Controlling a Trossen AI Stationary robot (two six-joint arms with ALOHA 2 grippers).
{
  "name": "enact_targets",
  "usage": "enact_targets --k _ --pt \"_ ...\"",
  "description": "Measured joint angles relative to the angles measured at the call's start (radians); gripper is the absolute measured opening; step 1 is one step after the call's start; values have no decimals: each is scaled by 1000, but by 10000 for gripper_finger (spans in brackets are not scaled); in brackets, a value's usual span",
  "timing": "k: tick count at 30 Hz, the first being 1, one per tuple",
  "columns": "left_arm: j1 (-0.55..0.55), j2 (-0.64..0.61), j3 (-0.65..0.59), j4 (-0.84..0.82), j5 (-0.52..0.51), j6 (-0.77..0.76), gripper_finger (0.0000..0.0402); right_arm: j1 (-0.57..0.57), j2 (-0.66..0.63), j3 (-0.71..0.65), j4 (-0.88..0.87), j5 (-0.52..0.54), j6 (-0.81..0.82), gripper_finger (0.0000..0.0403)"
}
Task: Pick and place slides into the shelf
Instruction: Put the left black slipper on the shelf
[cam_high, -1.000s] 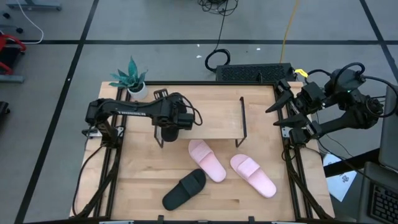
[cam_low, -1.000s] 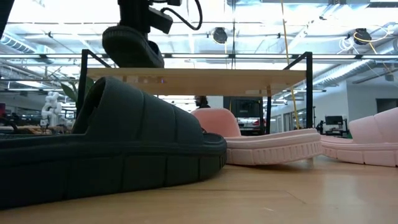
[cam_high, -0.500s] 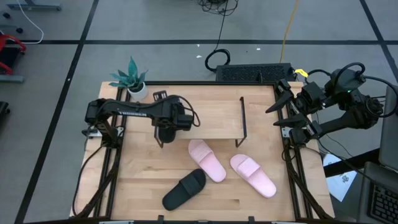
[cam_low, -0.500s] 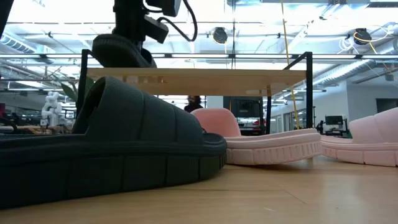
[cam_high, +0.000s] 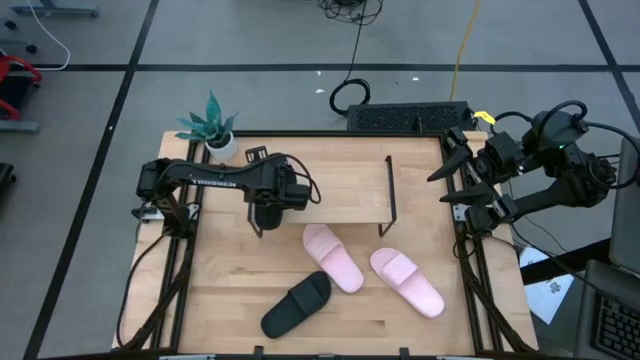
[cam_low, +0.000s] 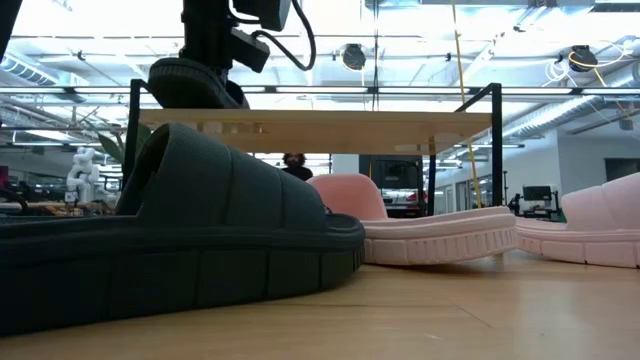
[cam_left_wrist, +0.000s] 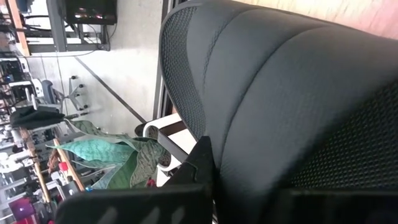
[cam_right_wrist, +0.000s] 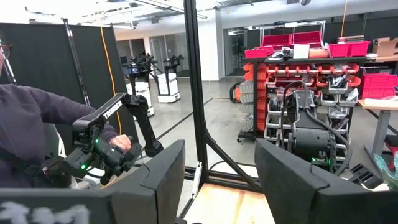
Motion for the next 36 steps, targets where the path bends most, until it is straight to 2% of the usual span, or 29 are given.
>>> enact_targets --k 20,36 --pt "0 0 0 0 48 -27 80 0 0 0 0 0 0 183" --pt "0 0 0 -1 73 -50 81 0 0 0 0 -1 0 183"
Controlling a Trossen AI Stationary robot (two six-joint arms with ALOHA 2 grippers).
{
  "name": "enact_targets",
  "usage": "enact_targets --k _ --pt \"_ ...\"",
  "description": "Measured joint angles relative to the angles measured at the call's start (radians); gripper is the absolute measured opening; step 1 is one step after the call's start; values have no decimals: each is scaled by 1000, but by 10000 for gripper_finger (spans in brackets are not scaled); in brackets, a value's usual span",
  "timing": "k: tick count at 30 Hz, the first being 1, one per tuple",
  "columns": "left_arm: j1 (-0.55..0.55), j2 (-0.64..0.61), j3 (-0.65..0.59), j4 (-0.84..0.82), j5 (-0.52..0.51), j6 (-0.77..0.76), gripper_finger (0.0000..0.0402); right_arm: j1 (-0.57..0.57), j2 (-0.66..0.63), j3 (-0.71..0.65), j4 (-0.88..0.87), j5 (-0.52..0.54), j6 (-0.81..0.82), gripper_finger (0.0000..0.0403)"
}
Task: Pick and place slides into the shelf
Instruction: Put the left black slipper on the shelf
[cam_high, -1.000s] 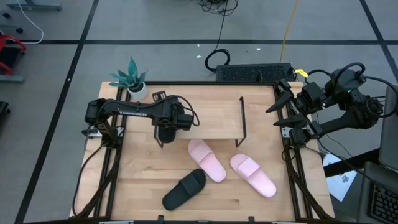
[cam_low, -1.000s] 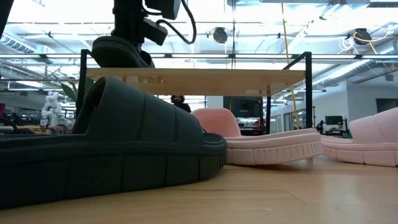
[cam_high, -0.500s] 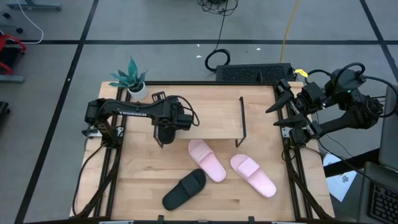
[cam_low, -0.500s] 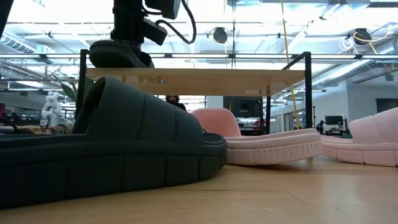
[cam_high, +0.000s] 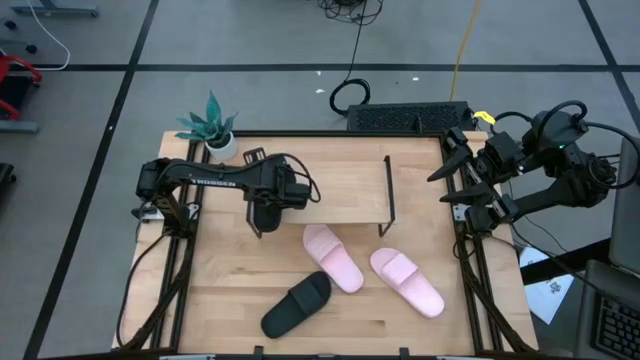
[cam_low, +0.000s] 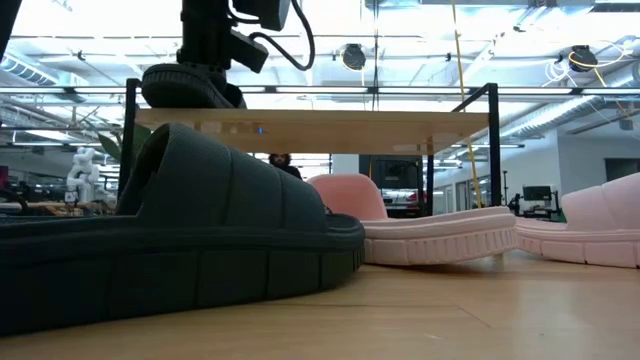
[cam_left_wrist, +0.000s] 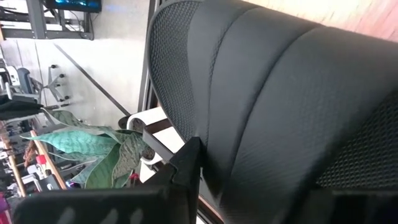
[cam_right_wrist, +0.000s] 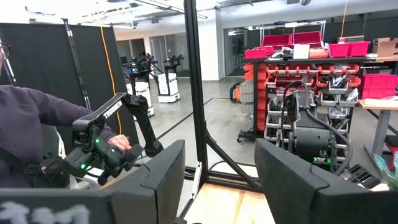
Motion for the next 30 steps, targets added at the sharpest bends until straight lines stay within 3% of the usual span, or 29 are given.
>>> enact_targets --k 24,30 --pt "0 0 0 3 33 0 84 0 0 0 0 0 -1 183" --pt "0 3 50 1 56 -1 84 0 0 0 0 0 -1 183"
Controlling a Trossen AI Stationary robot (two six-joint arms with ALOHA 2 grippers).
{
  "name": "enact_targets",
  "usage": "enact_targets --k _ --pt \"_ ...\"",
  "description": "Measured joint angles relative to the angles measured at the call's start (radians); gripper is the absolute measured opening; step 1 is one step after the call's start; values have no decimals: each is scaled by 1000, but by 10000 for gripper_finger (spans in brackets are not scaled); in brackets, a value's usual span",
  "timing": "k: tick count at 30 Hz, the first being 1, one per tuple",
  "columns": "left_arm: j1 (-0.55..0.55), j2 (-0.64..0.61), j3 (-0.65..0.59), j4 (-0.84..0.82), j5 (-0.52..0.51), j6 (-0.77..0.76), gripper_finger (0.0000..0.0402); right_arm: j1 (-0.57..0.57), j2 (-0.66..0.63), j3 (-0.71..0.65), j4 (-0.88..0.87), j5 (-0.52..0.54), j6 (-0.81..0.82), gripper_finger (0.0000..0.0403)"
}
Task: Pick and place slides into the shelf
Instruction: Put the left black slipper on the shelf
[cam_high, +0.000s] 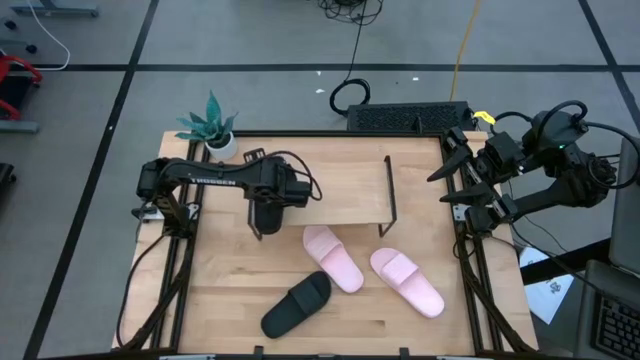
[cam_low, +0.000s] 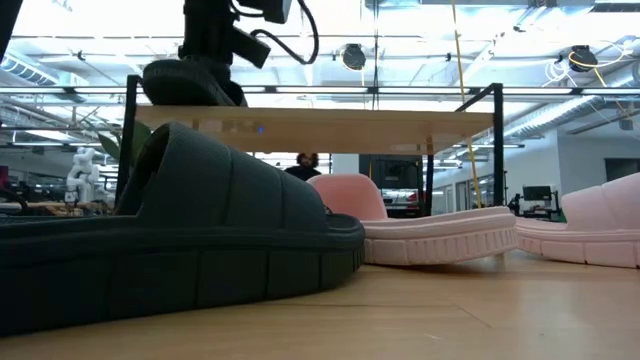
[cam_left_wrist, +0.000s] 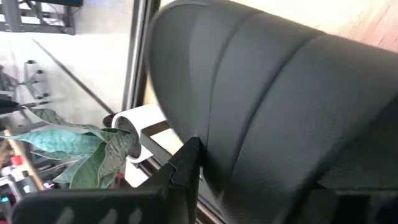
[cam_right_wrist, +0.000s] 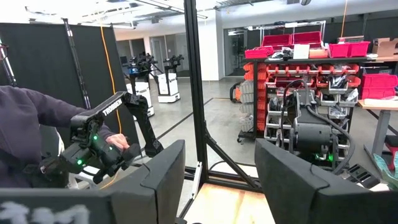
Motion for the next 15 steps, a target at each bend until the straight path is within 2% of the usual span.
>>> enact_targets --k 5,15 --pt "0 0 40 3 29 3 84 0 0 0 0 0 0 183" --pt "0 0 42 7 40 -4 84 0 0 0 0 0 0 183"
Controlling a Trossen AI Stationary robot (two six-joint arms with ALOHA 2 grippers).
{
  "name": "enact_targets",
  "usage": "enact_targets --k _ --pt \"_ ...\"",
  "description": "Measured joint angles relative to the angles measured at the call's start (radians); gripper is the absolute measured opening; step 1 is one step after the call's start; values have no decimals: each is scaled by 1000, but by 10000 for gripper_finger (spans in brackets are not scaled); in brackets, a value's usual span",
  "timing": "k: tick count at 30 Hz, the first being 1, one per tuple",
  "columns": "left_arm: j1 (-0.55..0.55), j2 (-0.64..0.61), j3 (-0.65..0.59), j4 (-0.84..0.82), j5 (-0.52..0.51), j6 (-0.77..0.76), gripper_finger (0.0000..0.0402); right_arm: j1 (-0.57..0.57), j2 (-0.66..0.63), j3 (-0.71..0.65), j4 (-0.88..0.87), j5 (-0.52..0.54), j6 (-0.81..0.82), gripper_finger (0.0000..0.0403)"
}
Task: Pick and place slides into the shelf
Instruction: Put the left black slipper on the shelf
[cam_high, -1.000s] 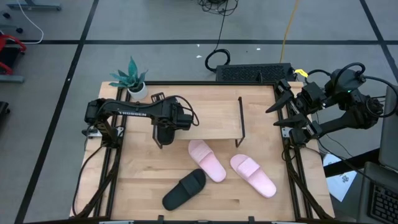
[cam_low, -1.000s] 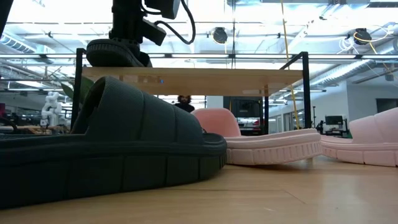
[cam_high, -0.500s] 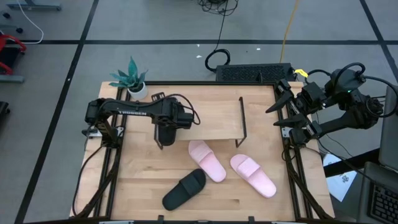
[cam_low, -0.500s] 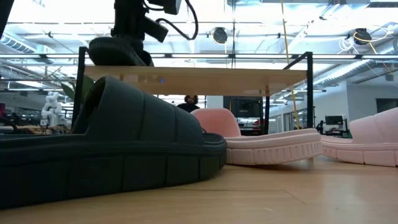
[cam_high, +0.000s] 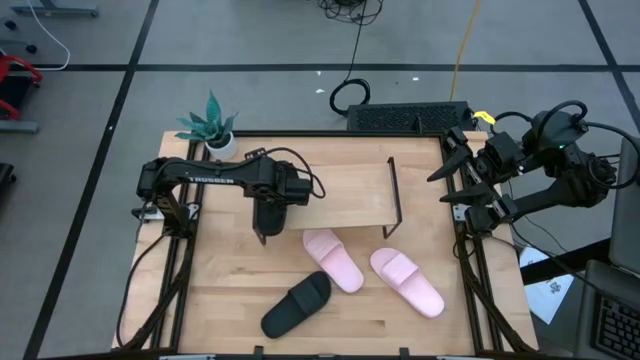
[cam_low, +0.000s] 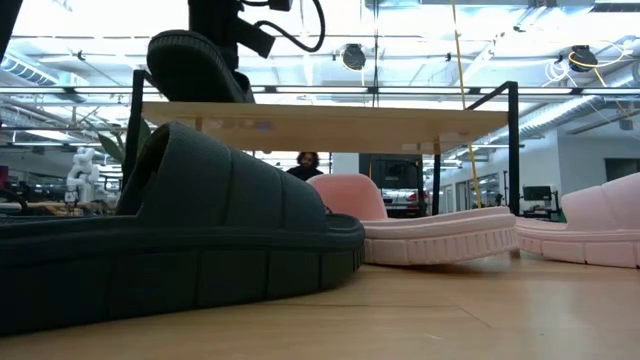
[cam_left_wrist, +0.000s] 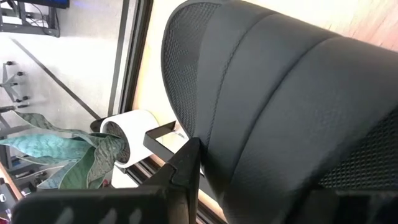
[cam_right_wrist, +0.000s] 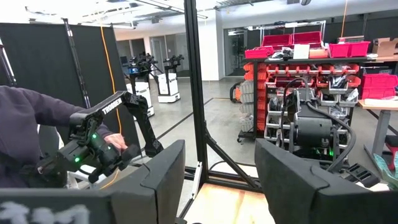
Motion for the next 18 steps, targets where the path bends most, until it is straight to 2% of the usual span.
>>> enact_targets --k 18 --pt "0 -2 -21 74 55 -11 84 0 0 0 0 0 0 183"
